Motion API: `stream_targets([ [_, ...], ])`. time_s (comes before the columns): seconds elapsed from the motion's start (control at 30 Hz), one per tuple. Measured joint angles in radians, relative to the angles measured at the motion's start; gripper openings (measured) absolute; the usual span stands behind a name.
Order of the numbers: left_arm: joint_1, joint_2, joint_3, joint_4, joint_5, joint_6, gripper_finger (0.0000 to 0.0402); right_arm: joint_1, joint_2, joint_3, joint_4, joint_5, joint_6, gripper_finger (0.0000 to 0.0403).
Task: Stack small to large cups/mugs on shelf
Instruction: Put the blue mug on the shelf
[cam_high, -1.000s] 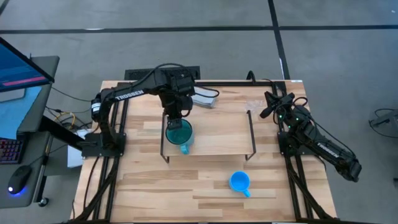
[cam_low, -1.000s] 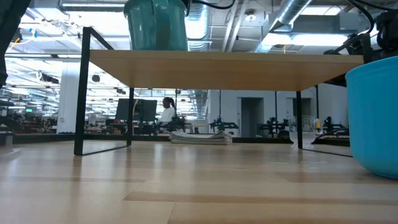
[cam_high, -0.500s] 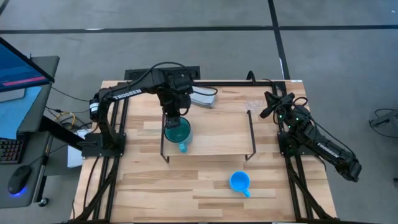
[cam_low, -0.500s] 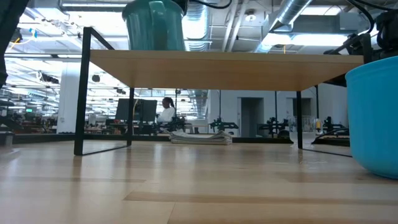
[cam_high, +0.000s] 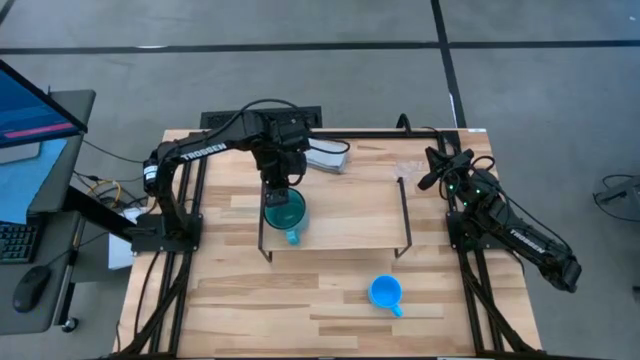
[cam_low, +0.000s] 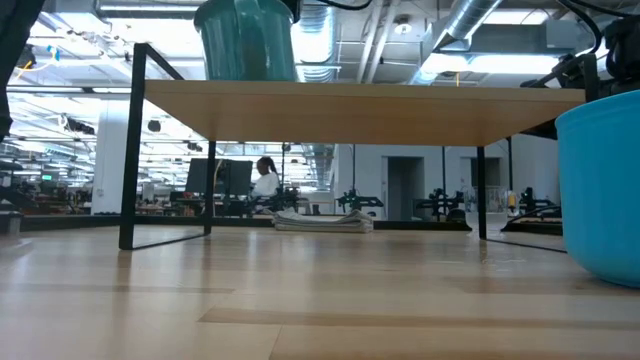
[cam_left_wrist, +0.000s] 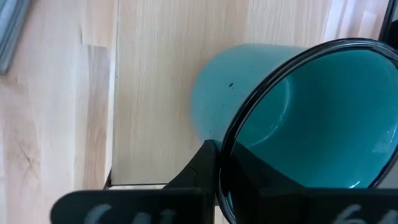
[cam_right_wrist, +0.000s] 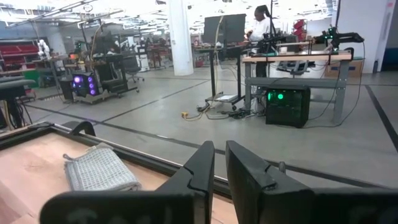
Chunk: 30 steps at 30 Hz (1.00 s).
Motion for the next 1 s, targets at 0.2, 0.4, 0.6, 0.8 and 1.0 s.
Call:
stream_targets([
  [0.2,0.003,0.0,0.0,0.0,0.01,-0.013,0.0023,0.0,0.0,0.0,0.0,0.0,0.0,0.0063],
  [0.4,0.004,0.0,0.0,0.0,0.005,-0.006,0.0022,0.0,0.0,0.0,0.0,0.0,0.0,0.0063],
  [0.6,0.004,-0.001,0.0,0.001,0.001,-0.003,0.0021,0.0,0.0,0.0,0.0,0.0,0.0,0.0063],
  [0.8,0.004,-0.002,0.0,0.001,-0.004,-0.002,0.0027,0.0,0.0,0.0,0.0,0.0,0.0,0.0063],
  [1.0,0.004,-0.002,0.0,0.001,-0.004,-0.006,0.0028,0.0,0.0,0.0,0.0,0.0,0.0,0.0063],
])
